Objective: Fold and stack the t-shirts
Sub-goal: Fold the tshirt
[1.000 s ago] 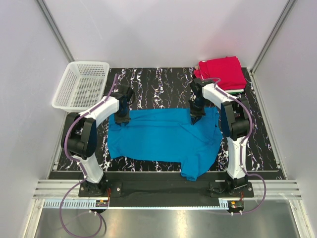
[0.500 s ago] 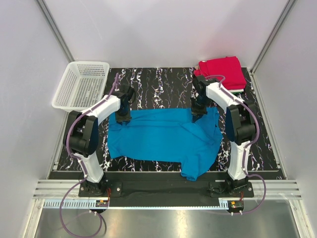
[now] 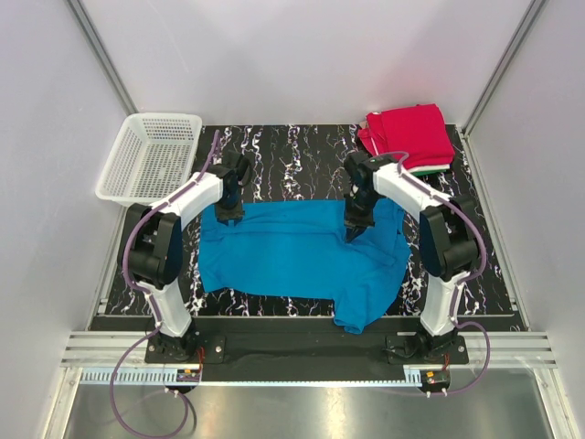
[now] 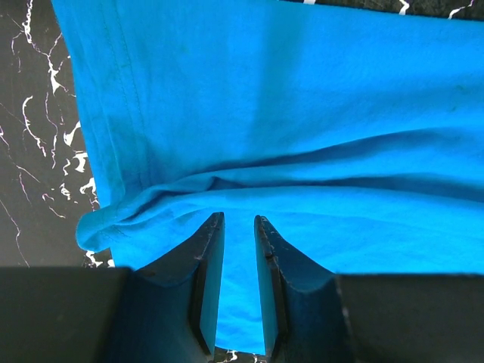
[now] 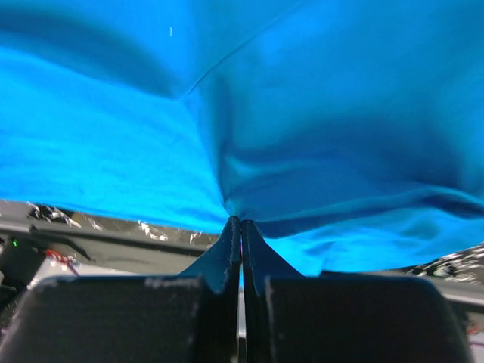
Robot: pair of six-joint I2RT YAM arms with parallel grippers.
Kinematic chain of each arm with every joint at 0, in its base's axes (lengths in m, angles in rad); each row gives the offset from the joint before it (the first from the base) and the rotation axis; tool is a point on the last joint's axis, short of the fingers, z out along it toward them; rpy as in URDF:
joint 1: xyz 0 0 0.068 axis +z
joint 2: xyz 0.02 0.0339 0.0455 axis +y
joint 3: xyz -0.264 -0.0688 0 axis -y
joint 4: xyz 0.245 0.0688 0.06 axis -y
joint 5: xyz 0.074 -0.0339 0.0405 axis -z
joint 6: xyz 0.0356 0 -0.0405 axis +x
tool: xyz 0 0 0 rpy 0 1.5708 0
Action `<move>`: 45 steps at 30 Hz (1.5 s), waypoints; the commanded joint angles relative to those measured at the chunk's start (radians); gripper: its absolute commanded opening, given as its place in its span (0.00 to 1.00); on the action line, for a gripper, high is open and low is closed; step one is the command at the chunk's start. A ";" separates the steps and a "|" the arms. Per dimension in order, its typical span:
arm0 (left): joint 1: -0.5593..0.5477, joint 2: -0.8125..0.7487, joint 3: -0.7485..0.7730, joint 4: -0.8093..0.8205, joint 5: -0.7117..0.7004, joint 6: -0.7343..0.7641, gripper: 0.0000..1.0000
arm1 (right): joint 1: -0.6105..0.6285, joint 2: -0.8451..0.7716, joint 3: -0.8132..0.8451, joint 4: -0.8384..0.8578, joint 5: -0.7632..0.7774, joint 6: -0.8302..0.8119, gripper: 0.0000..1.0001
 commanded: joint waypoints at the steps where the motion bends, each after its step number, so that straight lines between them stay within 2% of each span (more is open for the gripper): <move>1: -0.003 -0.003 0.030 0.036 0.017 0.015 0.27 | 0.067 -0.026 -0.037 0.013 -0.034 0.076 0.00; 8: -0.003 -0.001 0.006 0.064 0.034 0.016 0.27 | 0.138 -0.030 -0.129 0.056 -0.040 0.171 0.00; 9: -0.003 0.002 0.004 0.067 0.037 0.018 0.27 | 0.143 -0.030 -0.138 0.061 -0.042 0.179 0.02; 12: -0.003 -0.001 -0.010 0.075 0.040 0.018 0.27 | 0.158 -0.012 -0.161 0.061 -0.039 0.194 0.23; 13: -0.003 -0.003 -0.016 0.076 0.040 0.019 0.27 | 0.160 -0.010 -0.166 0.056 -0.028 0.202 0.24; 19: -0.005 -0.018 -0.043 0.087 0.046 0.021 0.27 | 0.163 -0.052 -0.126 0.032 0.098 0.207 0.25; 25: -0.003 -0.037 -0.069 0.101 0.039 0.024 0.27 | 0.137 -0.082 0.001 0.045 0.259 0.153 0.23; 34: 0.030 -0.024 -0.037 0.102 0.020 0.029 0.27 | -0.077 0.029 0.059 0.182 0.268 0.005 0.21; 40: 0.072 -0.001 0.004 0.113 0.005 0.030 0.27 | -0.155 0.138 0.131 0.228 0.238 -0.068 0.21; 45: 0.072 0.072 0.070 0.109 -0.020 0.021 0.27 | -0.155 0.215 0.190 0.230 0.221 -0.089 0.21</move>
